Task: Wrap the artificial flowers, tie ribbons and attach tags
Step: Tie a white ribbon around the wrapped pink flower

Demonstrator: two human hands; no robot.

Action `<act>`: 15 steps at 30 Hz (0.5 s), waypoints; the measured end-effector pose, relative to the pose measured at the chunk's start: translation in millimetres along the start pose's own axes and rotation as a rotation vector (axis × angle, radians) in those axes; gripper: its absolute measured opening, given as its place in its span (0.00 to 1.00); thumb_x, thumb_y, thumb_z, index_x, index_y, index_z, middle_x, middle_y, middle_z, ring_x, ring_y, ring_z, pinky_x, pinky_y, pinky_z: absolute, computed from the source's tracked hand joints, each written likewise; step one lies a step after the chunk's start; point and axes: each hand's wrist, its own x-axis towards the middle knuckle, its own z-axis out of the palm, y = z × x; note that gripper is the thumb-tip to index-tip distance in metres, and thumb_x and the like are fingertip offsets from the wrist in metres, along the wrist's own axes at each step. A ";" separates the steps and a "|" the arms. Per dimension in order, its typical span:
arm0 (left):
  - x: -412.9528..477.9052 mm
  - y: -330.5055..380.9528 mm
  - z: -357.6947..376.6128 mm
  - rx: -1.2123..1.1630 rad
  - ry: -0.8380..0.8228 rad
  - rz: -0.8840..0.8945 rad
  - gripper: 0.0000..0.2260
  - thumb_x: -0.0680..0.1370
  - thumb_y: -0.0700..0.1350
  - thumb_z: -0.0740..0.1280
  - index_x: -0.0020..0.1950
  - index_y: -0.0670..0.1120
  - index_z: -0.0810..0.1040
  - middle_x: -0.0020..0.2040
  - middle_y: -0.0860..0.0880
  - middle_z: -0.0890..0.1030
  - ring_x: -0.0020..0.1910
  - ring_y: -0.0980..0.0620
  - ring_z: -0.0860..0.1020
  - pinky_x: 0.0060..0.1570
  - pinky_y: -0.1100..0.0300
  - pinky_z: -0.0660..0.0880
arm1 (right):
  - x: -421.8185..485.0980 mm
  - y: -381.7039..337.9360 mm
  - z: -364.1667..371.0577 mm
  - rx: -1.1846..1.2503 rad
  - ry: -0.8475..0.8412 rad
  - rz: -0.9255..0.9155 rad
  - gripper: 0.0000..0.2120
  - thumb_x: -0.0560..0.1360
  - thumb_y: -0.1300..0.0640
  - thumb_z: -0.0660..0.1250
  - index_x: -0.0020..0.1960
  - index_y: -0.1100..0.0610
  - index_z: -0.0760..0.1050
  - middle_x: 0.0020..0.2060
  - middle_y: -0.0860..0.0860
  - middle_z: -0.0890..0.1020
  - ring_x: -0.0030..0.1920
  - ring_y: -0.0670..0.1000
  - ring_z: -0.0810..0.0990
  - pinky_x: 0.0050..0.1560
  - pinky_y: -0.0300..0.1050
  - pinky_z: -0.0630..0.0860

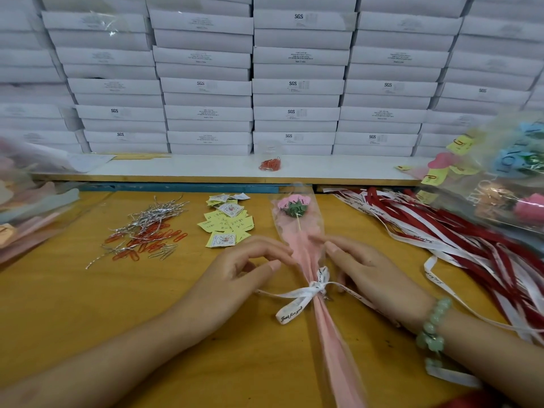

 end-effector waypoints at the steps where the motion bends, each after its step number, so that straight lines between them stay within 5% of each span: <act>1: 0.1 -0.3 0.7 0.009 -0.017 -0.003 0.10 0.77 0.50 0.62 0.50 0.55 0.84 0.58 0.60 0.80 0.60 0.60 0.76 0.55 0.60 0.71 | -0.3 -0.5 0.4 0.006 -0.012 0.004 0.15 0.81 0.47 0.55 0.61 0.43 0.77 0.41 0.51 0.82 0.32 0.43 0.76 0.38 0.32 0.72; 5: 0.7 -2.1 1.9 0.028 -0.066 -0.004 0.13 0.77 0.51 0.62 0.58 0.55 0.82 0.63 0.64 0.76 0.64 0.63 0.73 0.56 0.71 0.69 | -2.3 -2.4 2.5 0.162 -0.009 -0.018 0.17 0.82 0.51 0.55 0.52 0.52 0.83 0.40 0.48 0.84 0.29 0.44 0.74 0.30 0.28 0.68; 8: 1.3 -3.6 2.8 0.006 -0.088 -0.030 0.14 0.76 0.52 0.62 0.60 0.56 0.81 0.65 0.65 0.74 0.67 0.67 0.69 0.61 0.72 0.66 | -1.8 -4.2 1.9 0.293 -0.093 -0.027 0.21 0.82 0.52 0.55 0.49 0.61 0.84 0.38 0.57 0.85 0.27 0.45 0.75 0.25 0.27 0.67; 12: 3.0 -4.4 4.0 0.041 -0.117 -0.052 0.13 0.79 0.54 0.63 0.62 0.58 0.79 0.68 0.65 0.72 0.68 0.68 0.67 0.67 0.66 0.64 | -0.5 -1.9 0.3 0.370 -0.310 -0.020 0.24 0.80 0.51 0.56 0.48 0.69 0.82 0.38 0.61 0.85 0.27 0.48 0.80 0.21 0.28 0.65; 15: 2.5 -4.2 4.3 0.084 -0.145 -0.057 0.16 0.77 0.53 0.61 0.63 0.57 0.79 0.69 0.66 0.71 0.69 0.68 0.65 0.70 0.62 0.62 | 0.4 -2.4 -5.1 0.310 -0.540 -0.022 0.23 0.80 0.47 0.58 0.50 0.66 0.82 0.43 0.58 0.86 0.32 0.48 0.84 0.18 0.32 0.58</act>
